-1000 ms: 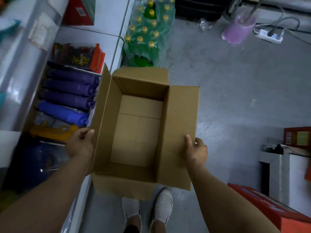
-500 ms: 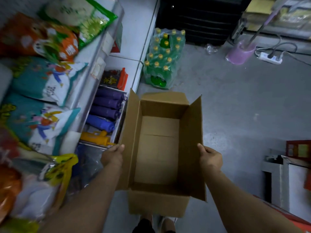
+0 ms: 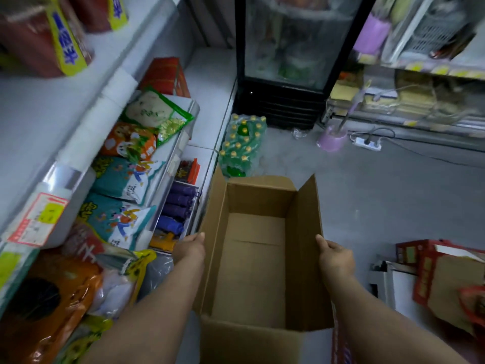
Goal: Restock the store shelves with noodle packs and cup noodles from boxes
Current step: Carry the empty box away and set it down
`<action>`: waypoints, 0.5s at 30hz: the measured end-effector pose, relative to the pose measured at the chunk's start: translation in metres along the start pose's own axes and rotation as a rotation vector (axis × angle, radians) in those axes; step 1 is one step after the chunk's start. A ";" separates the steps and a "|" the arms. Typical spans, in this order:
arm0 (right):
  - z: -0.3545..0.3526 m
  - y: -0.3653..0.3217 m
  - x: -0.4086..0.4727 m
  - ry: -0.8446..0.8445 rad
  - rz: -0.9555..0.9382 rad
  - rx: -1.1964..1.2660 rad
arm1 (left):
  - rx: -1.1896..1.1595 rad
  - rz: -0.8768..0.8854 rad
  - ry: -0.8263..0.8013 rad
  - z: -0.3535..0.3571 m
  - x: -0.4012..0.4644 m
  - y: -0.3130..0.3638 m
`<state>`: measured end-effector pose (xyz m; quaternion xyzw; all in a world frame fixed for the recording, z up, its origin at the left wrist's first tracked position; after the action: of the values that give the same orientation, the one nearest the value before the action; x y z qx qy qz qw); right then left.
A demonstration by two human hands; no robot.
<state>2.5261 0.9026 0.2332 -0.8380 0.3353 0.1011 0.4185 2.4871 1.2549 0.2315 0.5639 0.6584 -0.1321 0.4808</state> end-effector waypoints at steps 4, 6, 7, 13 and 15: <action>-0.047 -0.050 -0.013 0.046 -0.015 0.058 | -0.064 0.081 -0.025 -0.006 -0.052 0.041; -0.072 -0.069 -0.019 0.098 -0.012 0.113 | -0.078 0.120 -0.048 -0.010 -0.077 0.060; -0.085 -0.077 -0.022 0.119 -0.017 0.134 | -0.086 0.139 -0.063 -0.010 -0.086 0.071; -0.131 -0.104 -0.042 0.228 -0.040 0.203 | -0.084 0.269 -0.156 -0.006 -0.129 0.129; -0.141 -0.109 -0.053 0.271 -0.038 0.236 | -0.040 0.353 -0.180 -0.006 -0.146 0.145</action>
<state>2.5408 0.8657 0.4146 -0.7953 0.3821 -0.0607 0.4667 2.5963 1.2169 0.4019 0.6468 0.5061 -0.0825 0.5646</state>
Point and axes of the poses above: each hand's wrist, its own x-axis towards the middle knuckle, its own z-axis out of the palm, y = z × x, the point moved 4 cm from there along x, towards the middle knuckle, and after that the axes turned 13 degrees about -z, right-handed, at the moved point
